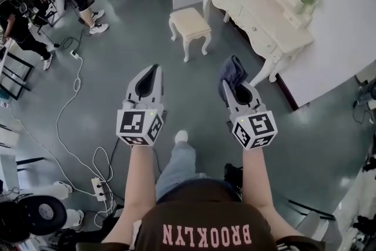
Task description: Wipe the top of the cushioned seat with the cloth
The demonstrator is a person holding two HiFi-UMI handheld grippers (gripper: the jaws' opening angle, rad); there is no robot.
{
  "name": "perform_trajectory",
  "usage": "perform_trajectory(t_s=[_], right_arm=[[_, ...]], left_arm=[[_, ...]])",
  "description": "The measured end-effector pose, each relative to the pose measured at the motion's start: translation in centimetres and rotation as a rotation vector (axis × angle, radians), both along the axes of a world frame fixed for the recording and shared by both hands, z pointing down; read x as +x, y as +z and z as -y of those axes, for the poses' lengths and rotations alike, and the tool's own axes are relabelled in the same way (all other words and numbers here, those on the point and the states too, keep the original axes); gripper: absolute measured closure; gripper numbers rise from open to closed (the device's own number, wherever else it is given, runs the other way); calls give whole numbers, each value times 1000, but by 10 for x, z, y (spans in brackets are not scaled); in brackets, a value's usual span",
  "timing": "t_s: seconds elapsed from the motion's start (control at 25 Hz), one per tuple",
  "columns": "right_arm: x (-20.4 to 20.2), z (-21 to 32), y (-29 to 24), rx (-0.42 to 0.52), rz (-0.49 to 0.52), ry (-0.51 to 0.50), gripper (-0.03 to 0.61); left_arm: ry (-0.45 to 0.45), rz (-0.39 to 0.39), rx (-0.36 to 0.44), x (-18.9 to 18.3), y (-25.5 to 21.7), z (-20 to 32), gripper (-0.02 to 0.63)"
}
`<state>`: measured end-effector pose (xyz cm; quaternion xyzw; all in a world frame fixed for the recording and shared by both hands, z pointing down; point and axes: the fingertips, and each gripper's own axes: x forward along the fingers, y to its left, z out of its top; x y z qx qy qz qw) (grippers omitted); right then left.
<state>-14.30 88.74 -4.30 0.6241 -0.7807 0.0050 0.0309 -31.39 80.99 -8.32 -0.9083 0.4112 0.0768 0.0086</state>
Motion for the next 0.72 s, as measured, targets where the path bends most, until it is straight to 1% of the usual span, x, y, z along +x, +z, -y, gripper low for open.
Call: perform_trajectory(t_s=[0.08,0.32,0.52,0.72], right_arm=[[4,29,3,-15,7,2,541],[20,130,7,-61,50,0,541],[5,195,2,-70,11,-8,541],[14,243,2,-67,3,8,541]], left_arm=[[4,-17,-14,3,1,31,609],[17,-7,-36,14,0,122,609],[34,-18,-88,10,12,187,609],[57,-15,-82,25,15,241,609]])
